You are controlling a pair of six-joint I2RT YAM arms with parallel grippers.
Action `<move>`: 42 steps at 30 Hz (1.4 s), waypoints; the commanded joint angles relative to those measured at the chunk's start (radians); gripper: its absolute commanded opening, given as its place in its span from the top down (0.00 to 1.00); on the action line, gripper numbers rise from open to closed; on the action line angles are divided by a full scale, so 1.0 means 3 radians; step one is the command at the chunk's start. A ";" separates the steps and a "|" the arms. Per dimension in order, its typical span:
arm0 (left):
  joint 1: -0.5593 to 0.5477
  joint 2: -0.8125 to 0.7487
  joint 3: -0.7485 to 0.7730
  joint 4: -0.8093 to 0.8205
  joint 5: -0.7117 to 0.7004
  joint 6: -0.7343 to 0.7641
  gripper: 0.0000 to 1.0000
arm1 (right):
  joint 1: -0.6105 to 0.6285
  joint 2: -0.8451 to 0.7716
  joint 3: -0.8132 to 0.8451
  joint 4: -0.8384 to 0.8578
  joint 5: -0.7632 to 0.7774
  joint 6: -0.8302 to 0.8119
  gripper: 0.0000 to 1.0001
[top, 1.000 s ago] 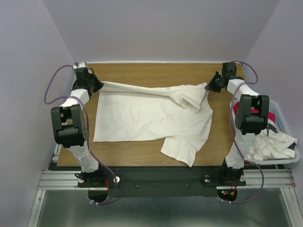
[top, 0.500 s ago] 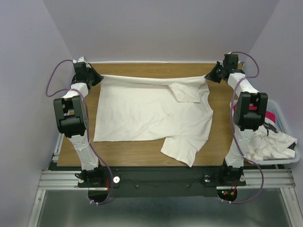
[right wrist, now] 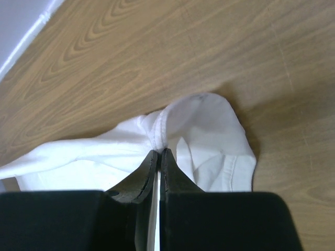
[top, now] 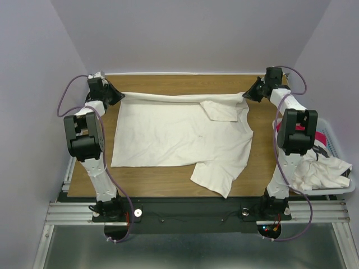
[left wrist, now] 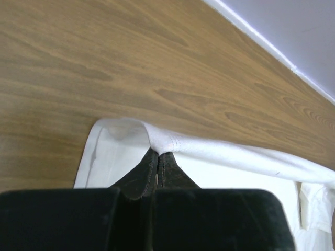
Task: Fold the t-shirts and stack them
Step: Fold the tshirt
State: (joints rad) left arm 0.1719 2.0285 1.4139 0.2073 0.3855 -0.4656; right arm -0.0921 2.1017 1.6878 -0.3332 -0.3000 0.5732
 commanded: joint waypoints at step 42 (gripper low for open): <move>0.0036 -0.0135 -0.0270 0.0173 0.0218 -0.0013 0.91 | 0.0286 -0.0707 -0.1295 0.0027 -0.0017 -0.0085 0.53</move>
State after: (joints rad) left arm 0.1787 1.9999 1.3334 0.2169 0.4313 -0.4713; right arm -0.0368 1.8915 1.3128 -0.3363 -0.2939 0.5396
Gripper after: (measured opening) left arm 0.124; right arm 0.471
